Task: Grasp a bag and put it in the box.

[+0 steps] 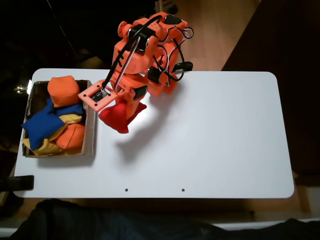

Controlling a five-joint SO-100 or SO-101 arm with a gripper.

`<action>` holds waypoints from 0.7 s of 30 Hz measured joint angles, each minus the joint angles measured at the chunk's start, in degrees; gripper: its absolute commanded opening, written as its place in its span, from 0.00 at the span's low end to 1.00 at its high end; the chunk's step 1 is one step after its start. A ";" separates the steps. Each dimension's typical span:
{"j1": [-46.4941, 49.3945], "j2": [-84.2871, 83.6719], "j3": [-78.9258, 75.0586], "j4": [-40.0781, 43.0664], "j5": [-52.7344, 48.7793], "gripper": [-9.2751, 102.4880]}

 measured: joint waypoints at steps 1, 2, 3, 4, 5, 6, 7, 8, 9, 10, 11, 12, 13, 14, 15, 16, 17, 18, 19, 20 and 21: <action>0.00 -0.18 -1.05 0.53 0.00 0.17; 0.00 -0.62 -2.29 1.05 0.26 0.17; 0.00 -0.88 -3.25 1.41 0.62 0.17; 0.00 -1.23 -4.31 1.85 0.88 0.17; 0.00 -1.58 -5.27 2.11 1.14 0.17; 0.00 -1.93 -6.24 2.55 1.32 0.17; 0.00 -2.37 -7.21 2.90 1.49 0.17; 0.00 -2.81 -8.17 2.99 1.85 0.17; 0.09 -3.25 -9.32 3.34 2.11 0.17; 0.26 -3.78 -10.37 3.43 2.37 0.17; 0.44 -4.22 -11.51 3.60 2.46 0.17; 0.79 -4.66 -12.74 4.04 2.55 0.17; 1.14 -5.19 -13.71 4.31 3.08 0.17; 1.41 -5.71 -14.85 4.57 2.99 0.17; 1.76 -6.24 -15.73 4.75 3.25 0.17; 2.02 -6.86 -16.79 4.83 3.43 0.17; 2.29 -7.38 -17.93 4.92 3.60 0.17; 2.64 -7.91 -18.90 5.01 3.96 0.17; 3.08 -8.35 -19.95 5.10 4.39 0.17; 3.43 -8.96 -21.01 5.19 4.39 0.17; 3.78 -9.32 -21.80 5.27 4.66 0.17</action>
